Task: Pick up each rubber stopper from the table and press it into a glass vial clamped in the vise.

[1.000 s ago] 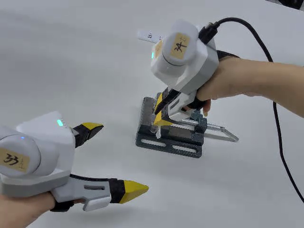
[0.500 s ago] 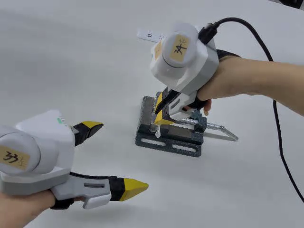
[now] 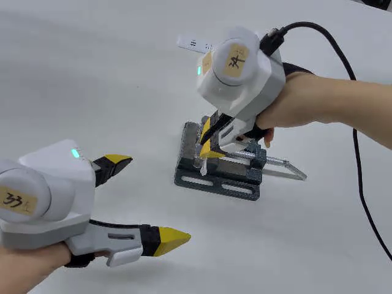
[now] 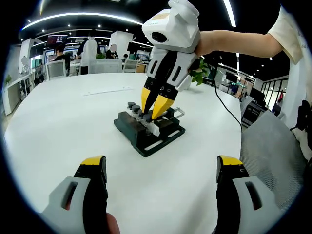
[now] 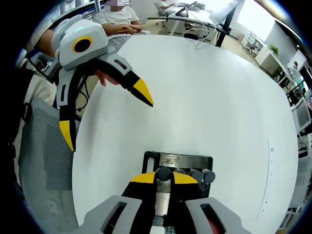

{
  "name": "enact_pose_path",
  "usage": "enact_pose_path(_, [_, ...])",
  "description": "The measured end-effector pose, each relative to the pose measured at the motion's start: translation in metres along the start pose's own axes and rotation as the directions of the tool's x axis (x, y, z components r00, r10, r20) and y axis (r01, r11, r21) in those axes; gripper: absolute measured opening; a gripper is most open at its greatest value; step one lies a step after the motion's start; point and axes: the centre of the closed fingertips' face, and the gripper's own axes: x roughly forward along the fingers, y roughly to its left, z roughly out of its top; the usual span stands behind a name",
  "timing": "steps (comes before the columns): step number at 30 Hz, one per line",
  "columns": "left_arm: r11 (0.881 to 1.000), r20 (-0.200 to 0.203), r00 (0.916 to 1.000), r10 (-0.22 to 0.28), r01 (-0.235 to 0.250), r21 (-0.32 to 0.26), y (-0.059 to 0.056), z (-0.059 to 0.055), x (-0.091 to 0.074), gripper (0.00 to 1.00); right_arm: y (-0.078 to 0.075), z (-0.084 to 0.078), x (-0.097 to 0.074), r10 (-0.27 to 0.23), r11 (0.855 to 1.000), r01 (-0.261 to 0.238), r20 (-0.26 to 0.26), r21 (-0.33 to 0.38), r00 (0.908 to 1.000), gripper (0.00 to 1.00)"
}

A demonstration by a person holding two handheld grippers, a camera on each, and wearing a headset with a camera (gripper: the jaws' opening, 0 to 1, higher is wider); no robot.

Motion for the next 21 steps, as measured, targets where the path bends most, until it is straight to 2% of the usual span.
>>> enact_pose_path(9, [1.0, 0.001, 1.0, -0.002, 0.002, -0.006, -0.0017, -0.0005, 0.0006, 0.92, 0.0035, 0.0012, -0.0035, 0.007, 0.998, -0.01, 0.068, 0.057, 0.9976, 0.05])
enact_pose_path(16, [1.0, 0.0, 1.0, -0.006, 0.006, -0.006, -0.0016, -0.0016, 0.0017, 0.92, 0.0031, 0.001, -0.0024, -0.006, 0.998, 0.001, 0.087, 0.059, 0.9962, 0.05])
enact_pose_path(21, [1.0, 0.0, 1.0, -0.006, 0.006, -0.007, -0.0014, -0.0023, 0.0014, 0.92, 0.003, 0.0005, -0.0015, -0.021, 0.999, 0.017, 0.115, 0.035, 0.9931, 0.05])
